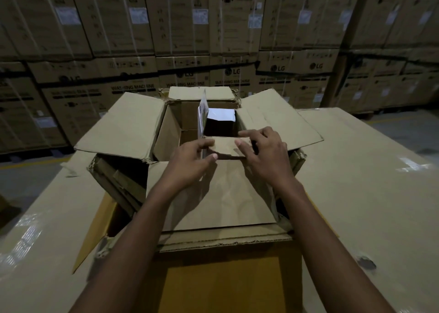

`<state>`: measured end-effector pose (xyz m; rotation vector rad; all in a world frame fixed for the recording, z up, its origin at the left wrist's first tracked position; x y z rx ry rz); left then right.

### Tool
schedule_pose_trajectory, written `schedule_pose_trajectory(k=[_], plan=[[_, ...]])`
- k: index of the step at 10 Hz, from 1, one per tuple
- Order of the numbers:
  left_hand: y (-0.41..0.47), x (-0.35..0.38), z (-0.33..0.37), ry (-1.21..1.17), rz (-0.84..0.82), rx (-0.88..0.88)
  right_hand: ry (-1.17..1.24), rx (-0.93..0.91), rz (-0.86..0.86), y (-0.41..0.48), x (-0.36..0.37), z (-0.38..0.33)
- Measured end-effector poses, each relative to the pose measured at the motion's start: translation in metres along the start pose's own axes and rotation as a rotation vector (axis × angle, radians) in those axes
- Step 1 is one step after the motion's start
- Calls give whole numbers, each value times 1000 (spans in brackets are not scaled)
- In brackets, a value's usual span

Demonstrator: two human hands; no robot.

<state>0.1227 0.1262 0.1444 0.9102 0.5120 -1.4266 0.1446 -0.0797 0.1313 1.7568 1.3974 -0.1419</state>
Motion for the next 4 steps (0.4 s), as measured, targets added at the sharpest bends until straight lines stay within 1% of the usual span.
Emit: schedule_pose_trajectory(k=[1,2,3,4], plan=[[-3,-4,-1,52,74,21,196,55,58,2,-6,0],[-3,-15,-5,203,188,-10,247,70,144,2,-19,1],[1,-23,-5,196,197,-32,270,45,161,6,-26,2],[11,-36,4,327,213,15,217,-4,160,17,-29,-2]])
Point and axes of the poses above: each hand's wrist, its own y-axis towards the middle knuckle, its own x-axis out of the palm, z = x × y, the point moved 5 cm from there along y, towards the middle knuckle, and after that the axes turned 13 degrees about y, right-handed, at the moved point
